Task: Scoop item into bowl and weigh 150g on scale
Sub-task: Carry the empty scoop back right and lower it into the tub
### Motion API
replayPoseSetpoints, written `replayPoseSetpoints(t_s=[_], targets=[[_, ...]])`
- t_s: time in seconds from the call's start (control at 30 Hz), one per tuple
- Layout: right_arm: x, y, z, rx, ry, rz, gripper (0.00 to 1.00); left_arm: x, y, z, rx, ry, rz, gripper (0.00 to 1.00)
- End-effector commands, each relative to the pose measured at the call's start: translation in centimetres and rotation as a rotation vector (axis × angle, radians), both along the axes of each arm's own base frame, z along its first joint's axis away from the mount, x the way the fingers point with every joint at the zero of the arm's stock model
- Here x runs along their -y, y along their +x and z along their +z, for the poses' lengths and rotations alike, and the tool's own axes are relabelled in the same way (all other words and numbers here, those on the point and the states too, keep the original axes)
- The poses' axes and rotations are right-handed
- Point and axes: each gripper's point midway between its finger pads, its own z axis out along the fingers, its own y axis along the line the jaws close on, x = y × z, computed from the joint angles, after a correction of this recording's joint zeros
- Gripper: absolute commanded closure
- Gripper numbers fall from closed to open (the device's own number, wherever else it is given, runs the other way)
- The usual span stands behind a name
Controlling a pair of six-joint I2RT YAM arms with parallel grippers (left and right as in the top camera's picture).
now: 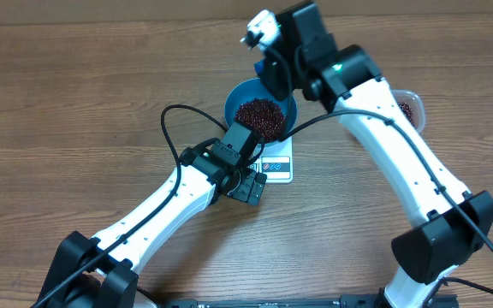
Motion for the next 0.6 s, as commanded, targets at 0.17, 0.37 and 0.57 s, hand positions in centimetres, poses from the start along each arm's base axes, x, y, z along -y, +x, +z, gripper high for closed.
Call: replayPoseSetpoints(t_s=[0.17, 0.37, 0.57], targets=[[4.8, 1.9, 6.0, -0.042, 0.325, -0.195, 0.96, 0.0, 0.0, 0.1, 0.014, 0.012, -0.022, 0.0], [10.3, 2.6, 5.3, -0.114, 0.373, -0.301, 0.96, 0.0, 0.0, 0.1, 0.014, 0.012, -0.022, 0.0], [17.0, 2.1, 3.1, -0.181, 0.299, -0.479, 0.96, 0.0, 0.0, 0.1, 0.013, 0.012, -0.022, 0.01]])
